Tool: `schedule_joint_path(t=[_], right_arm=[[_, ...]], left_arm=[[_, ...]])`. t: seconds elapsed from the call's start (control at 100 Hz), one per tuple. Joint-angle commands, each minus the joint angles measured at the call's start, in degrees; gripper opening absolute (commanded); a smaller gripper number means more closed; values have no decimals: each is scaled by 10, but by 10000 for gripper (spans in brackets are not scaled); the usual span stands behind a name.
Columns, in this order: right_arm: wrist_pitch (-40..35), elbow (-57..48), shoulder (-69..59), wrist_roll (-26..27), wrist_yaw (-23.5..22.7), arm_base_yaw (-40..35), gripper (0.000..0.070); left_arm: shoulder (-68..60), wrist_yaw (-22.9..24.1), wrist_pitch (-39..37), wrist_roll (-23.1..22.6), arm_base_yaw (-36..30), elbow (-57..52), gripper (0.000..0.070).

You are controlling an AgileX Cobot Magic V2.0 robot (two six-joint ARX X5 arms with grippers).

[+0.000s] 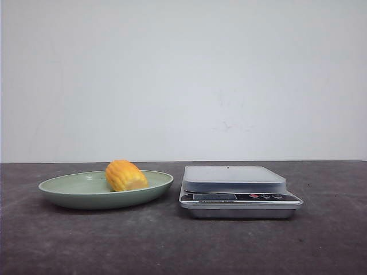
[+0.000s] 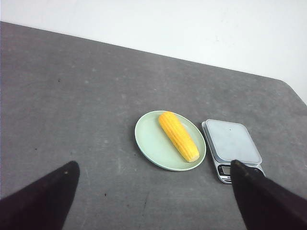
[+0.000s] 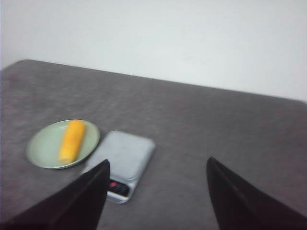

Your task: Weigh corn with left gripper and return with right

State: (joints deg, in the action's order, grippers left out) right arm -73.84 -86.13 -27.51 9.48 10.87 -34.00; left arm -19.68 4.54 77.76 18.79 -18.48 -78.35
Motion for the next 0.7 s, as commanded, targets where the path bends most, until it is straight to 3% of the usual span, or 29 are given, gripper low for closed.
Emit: schedule_joint_path(t=[0.0,0.07,0.19,0.24,0.26,0.29,0.37,0.38,0.69], right_arm=[[24,-5,-4,4,-59,36,340],[38,-4,-4,2,-114,76,284],[48,-3,-4,2,-193,137,266],[45,-3,-4,0,-217,164,184],[43,-3,-4,-3,-222,172,141],[41,-3,-4,-8,-231,187,10],[39,-3,0,-7,-229,200,4],[39,-3,0,-7,-229,200,4],[26,-3,4,6,-229,208,4]], left_arm=[[1,2,-7,-8,-1,-6,589],[1,2,-9,-8,-1,-5,589],[1,1,-11,-7,-1,-2,583],[1,1,-11,-7,-1,-2,547],[1,1,-10,-7,-1,-2,506],[1,1,-10,-7,-1,-2,399],[1,1,-10,-11,-1,-2,17],[1,1,-10,-13,-1,-2,0],[1,1,-10,-16,-1,-2,13]])
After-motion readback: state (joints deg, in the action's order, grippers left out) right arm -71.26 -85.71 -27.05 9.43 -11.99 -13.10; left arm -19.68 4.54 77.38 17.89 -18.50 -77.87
